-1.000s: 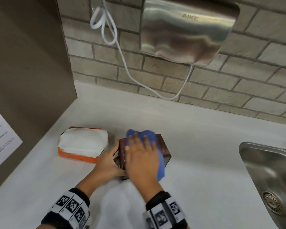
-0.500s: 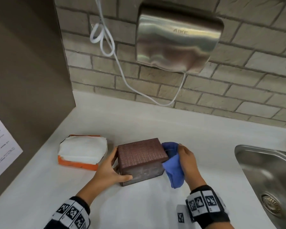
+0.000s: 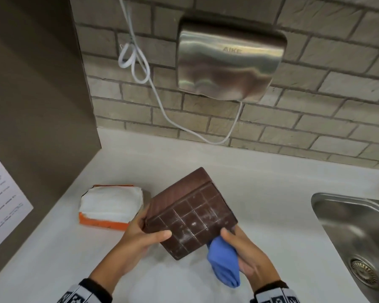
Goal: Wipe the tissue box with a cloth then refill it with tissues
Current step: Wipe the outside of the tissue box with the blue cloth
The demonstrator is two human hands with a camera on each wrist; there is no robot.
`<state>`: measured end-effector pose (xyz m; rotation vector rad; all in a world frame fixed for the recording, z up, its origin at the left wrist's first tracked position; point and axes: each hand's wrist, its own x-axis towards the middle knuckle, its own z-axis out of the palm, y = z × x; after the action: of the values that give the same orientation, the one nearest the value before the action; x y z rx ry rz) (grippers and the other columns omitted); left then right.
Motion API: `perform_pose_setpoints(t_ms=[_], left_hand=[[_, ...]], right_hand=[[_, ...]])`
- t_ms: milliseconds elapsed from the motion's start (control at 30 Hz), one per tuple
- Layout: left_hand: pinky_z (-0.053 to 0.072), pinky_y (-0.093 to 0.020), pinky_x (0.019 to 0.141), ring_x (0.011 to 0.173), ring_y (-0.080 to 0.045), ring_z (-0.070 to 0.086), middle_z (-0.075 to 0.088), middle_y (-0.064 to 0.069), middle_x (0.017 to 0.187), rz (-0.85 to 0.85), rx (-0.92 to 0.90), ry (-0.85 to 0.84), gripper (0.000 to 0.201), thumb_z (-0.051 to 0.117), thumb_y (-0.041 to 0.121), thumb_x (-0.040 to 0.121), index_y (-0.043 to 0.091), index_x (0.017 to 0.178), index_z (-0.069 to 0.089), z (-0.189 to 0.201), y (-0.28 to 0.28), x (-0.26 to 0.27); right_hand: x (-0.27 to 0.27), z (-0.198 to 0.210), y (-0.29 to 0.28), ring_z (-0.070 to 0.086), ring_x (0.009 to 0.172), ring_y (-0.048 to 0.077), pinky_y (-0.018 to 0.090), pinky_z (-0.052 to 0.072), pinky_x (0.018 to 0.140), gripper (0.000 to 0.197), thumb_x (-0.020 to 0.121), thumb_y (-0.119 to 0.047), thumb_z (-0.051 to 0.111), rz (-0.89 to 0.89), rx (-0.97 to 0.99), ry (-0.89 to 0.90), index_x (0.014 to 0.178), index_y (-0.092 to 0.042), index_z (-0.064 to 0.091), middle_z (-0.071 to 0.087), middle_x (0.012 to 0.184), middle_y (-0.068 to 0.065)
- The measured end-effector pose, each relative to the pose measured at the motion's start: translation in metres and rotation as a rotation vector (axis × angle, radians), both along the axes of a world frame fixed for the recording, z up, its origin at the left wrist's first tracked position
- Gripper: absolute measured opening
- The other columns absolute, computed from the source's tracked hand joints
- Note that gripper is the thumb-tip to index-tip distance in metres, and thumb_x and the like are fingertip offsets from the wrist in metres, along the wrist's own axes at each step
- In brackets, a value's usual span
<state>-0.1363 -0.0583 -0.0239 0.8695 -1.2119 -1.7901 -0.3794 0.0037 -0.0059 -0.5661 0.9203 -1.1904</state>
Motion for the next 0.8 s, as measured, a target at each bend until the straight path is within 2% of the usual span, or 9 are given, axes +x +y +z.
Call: perform_pose_setpoints(t_ms=[100,167,233,300,400,500,667,733,800], left_hand=[[0.050,-0.032,0.096,0.121,-0.019,0.057,0.062,0.000,0.129,-0.114,-0.057,-0.139,0.088,0.087,0.014,0.060,0.031,0.135,0.043,0.006,0.002,0.005],[0.037,-0.035,0.111,0.135,-0.005,0.039,0.038,0.017,0.147,-0.174,-0.087,-0.264,0.119,0.091,0.024,0.056,0.040,0.146,0.015,0.008,-0.002,0.010],[0.023,-0.031,0.117,0.139,0.008,0.019,0.019,0.031,0.149,-0.193,-0.144,-0.371,0.136,0.092,0.038,0.049,0.045,0.146,-0.002,0.014,-0.010,0.007],[0.023,-0.031,0.117,0.137,0.008,0.023,0.026,0.029,0.148,-0.194,-0.189,-0.376,0.128,0.093,0.041,0.048,0.046,0.146,0.011,0.019,-0.017,-0.003],[0.039,-0.031,0.110,0.128,0.005,0.044,0.047,0.021,0.138,-0.104,-0.178,-0.298,0.105,0.095,0.029,0.045,0.052,0.130,0.038,0.021,-0.024,-0.015],[0.042,-0.028,0.107,0.126,0.005,0.045,0.047,0.016,0.140,-0.018,-0.155,-0.279,0.108,0.095,0.025,0.043,0.048,0.132,0.037,0.011,-0.025,-0.017],[0.039,-0.023,0.107,0.126,0.011,0.041,0.042,0.022,0.139,0.032,-0.136,-0.263,0.112,0.095,0.030,0.040,0.051,0.131,0.033,-0.002,-0.019,-0.017],[0.040,-0.018,0.104,0.128,0.008,0.041,0.038,0.016,0.144,0.042,-0.165,-0.294,0.116,0.094,0.024,0.046,0.041,0.142,0.030,-0.002,-0.019,-0.020],[0.041,-0.012,0.099,0.129,0.003,0.042,0.036,0.010,0.145,0.054,-0.229,-0.340,0.117,0.092,0.016,0.052,0.027,0.147,0.025,0.000,-0.019,-0.023]], right_hand=[[0.000,0.003,-0.006,0.065,0.107,0.035,0.036,0.057,0.079,0.100,0.041,-0.016,0.097,0.072,0.003,0.144,0.129,-0.002,0.051,0.066,0.118,0.022],[-0.006,0.005,-0.008,0.063,0.110,0.034,0.035,0.056,0.083,0.099,0.050,-0.008,0.093,0.102,-0.034,0.255,0.135,-0.011,0.044,0.065,0.121,0.019],[-0.005,0.012,-0.011,0.062,0.114,0.030,0.034,0.054,0.087,0.095,0.062,0.005,0.084,0.155,-0.093,0.387,0.138,-0.026,0.037,0.062,0.126,0.013],[-0.001,0.015,-0.015,0.060,0.116,0.024,0.033,0.053,0.088,0.098,0.065,0.010,0.080,0.212,-0.134,0.493,0.138,-0.034,0.033,0.058,0.130,0.007],[-0.002,0.022,-0.019,0.061,0.114,0.014,0.028,0.054,0.085,0.100,0.066,0.008,0.079,0.220,-0.148,0.609,0.141,-0.037,0.030,0.056,0.132,-0.003],[-0.017,0.043,-0.019,0.062,0.110,0.005,0.025,0.055,0.081,0.096,0.072,0.006,0.075,0.174,-0.199,0.695,0.140,-0.043,0.028,0.051,0.134,-0.016],[-0.019,0.091,-0.021,0.064,0.099,0.001,0.022,0.057,0.077,0.055,0.087,0.000,0.059,-0.111,-0.396,0.655,0.123,-0.035,0.035,0.053,0.123,-0.015],[0.000,0.093,-0.032,0.064,0.098,0.002,0.023,0.055,0.080,0.042,0.091,-0.009,0.059,-0.134,-0.471,0.842,0.124,-0.029,0.042,0.058,0.117,-0.016],[0.024,0.080,-0.046,0.061,0.109,0.011,0.027,0.049,0.092,0.030,0.093,-0.024,0.054,-0.122,-0.537,1.226,0.123,-0.025,0.052,0.062,0.122,-0.006]])
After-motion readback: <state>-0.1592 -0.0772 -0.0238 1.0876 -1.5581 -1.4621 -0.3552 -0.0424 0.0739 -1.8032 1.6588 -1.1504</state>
